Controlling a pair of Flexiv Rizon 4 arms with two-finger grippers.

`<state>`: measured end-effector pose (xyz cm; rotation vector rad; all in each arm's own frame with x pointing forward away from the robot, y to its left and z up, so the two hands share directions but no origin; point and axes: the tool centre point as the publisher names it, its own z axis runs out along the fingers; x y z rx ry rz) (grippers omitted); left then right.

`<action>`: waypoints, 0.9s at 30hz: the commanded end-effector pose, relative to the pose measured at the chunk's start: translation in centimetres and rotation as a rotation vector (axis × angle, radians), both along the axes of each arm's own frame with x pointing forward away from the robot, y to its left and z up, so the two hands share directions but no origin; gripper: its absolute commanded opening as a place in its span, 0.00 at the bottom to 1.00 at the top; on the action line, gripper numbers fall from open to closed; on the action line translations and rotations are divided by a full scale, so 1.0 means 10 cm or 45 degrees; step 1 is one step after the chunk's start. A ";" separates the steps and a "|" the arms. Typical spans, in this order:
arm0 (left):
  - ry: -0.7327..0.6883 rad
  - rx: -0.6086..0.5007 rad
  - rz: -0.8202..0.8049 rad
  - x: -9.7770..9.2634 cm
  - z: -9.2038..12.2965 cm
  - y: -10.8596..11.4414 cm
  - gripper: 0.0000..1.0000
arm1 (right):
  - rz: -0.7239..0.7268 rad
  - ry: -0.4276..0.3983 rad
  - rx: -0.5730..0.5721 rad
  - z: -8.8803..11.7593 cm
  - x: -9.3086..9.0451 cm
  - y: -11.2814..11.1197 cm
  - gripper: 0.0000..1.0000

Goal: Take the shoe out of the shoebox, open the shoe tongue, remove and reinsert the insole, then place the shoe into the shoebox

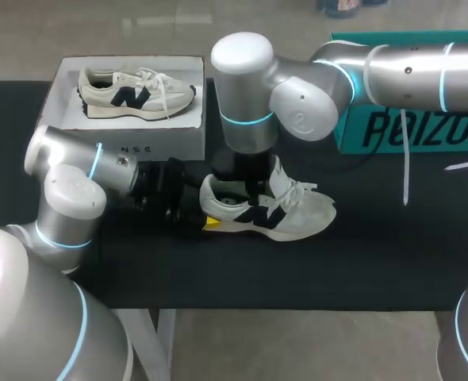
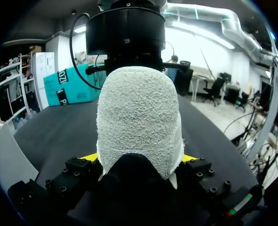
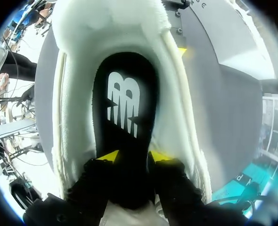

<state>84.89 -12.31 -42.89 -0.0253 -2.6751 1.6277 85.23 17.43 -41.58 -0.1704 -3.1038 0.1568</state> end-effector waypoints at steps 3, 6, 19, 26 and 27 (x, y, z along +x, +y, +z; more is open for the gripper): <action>0.000 -0.001 0.000 0.00 0.02 -0.01 0.00 | 0.016 0.065 0.005 -0.33 -0.17 0.10 0.42; 0.000 -0.001 0.000 0.00 0.02 -0.01 0.00 | 0.007 0.099 0.030 -0.41 -0.21 0.11 0.31; 0.000 -0.001 0.000 0.00 0.02 -0.01 0.00 | -0.151 0.103 0.301 -0.20 -0.24 0.01 0.00; 0.000 -0.001 0.000 0.00 0.02 -0.01 0.00 | -0.121 -0.057 0.419 0.19 -0.10 -0.09 0.00; 0.000 -0.001 0.000 0.00 0.02 -0.01 0.00 | -0.122 -0.073 0.436 0.24 -0.08 -0.12 0.00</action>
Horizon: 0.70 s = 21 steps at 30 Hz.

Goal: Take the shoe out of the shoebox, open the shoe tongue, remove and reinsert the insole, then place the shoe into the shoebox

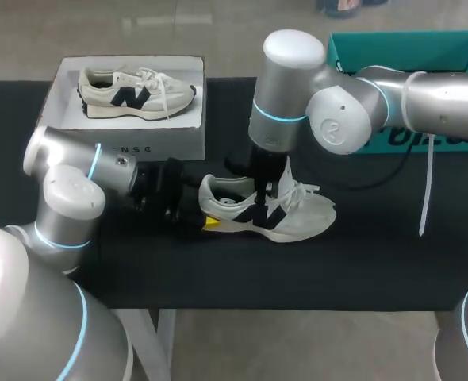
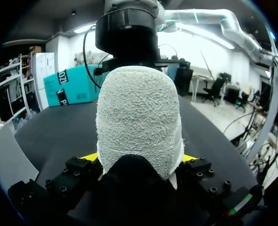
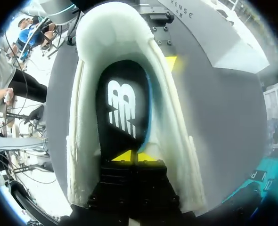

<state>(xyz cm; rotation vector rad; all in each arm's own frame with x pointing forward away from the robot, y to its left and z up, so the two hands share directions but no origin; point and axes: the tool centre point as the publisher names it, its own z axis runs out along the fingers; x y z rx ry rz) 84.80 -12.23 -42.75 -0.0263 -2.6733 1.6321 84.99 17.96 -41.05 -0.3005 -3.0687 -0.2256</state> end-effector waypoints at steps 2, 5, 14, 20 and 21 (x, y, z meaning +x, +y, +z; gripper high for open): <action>0.001 0.003 0.001 0.01 0.01 -0.02 0.00 | -0.024 -0.123 0.139 0.29 -0.04 -0.22 0.00; 0.001 0.003 0.001 0.01 0.01 -0.02 0.00 | -0.031 -0.167 0.164 0.40 0.00 -0.31 0.00; 0.001 0.003 0.001 0.01 0.01 -0.02 0.00 | -0.047 -0.265 0.366 0.60 0.08 -0.30 0.00; 0.001 0.003 0.001 0.01 0.01 -0.02 0.00 | -0.080 -0.333 0.465 0.75 0.15 -0.33 0.00; 0.001 0.003 0.001 0.01 0.01 -0.02 0.00 | -0.079 -0.342 0.485 0.77 0.17 -0.31 0.00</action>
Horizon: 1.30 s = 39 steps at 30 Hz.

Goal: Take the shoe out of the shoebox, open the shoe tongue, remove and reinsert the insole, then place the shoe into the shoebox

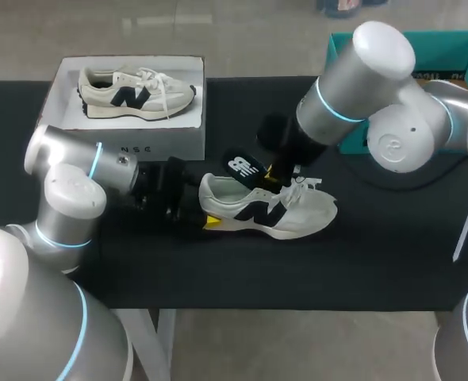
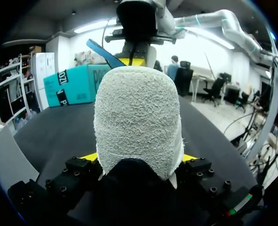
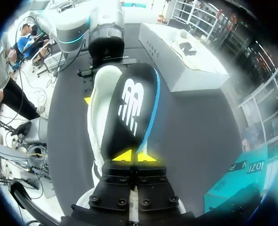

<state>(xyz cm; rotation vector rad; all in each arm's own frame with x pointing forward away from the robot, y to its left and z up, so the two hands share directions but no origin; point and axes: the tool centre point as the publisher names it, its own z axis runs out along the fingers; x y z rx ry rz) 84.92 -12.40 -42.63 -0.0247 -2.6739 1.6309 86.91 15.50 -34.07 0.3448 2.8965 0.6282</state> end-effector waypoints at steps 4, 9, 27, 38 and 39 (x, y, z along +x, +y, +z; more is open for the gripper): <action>0.000 0.002 0.000 0.00 -0.01 0.00 0.00 | 0.044 -0.112 0.231 0.20 0.06 0.07 0.00; 0.000 0.002 0.000 0.00 -0.01 0.00 0.00 | 0.077 -0.144 0.268 0.26 0.15 0.25 0.00; 0.000 0.002 0.000 0.00 -0.01 0.00 0.00 | 0.168 -0.203 0.368 0.57 0.39 0.65 0.00; 0.000 0.002 0.000 0.00 -0.01 0.00 0.00 | 0.172 -0.192 0.358 0.73 0.38 0.60 0.00; 0.000 0.002 0.000 0.00 -0.01 0.00 0.00 | 0.172 -0.192 0.358 0.73 0.38 0.60 0.00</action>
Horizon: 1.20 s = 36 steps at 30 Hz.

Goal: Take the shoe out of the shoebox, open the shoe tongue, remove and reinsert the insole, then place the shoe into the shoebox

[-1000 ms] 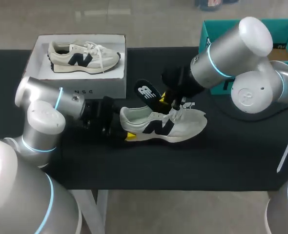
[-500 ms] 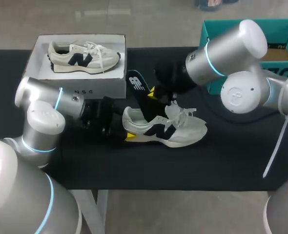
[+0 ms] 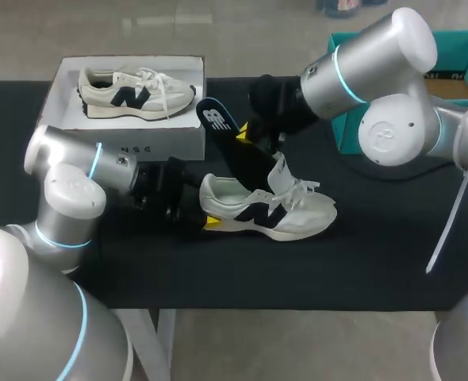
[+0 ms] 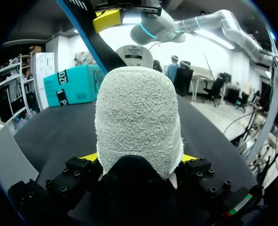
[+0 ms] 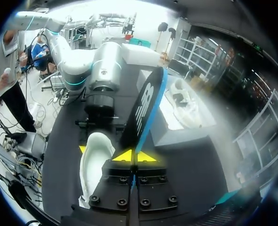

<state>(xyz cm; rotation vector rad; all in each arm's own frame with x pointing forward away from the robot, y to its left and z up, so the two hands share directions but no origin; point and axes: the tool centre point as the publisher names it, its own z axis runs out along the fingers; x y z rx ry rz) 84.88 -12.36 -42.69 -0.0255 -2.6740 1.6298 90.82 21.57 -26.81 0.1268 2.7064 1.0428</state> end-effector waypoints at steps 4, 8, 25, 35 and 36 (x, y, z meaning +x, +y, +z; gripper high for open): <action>0.000 0.001 0.001 0.00 0.00 0.00 0.00 | -0.002 -0.002 -0.001 0.00 -0.01 0.00 0.00; 0.000 0.001 0.001 0.00 0.00 0.00 0.00 | -0.002 -0.002 -0.001 0.00 -0.01 0.00 0.00; 0.000 0.001 0.001 0.00 0.00 0.00 0.00 | -0.135 0.040 0.357 0.72 0.17 -0.02 0.00; 0.000 0.001 0.001 0.00 0.00 0.00 0.00 | -0.094 0.167 0.491 1.12 -0.03 -0.20 0.00; 0.000 0.001 0.001 0.00 0.00 0.00 0.00 | -0.094 0.167 0.491 1.12 -0.03 -0.20 0.00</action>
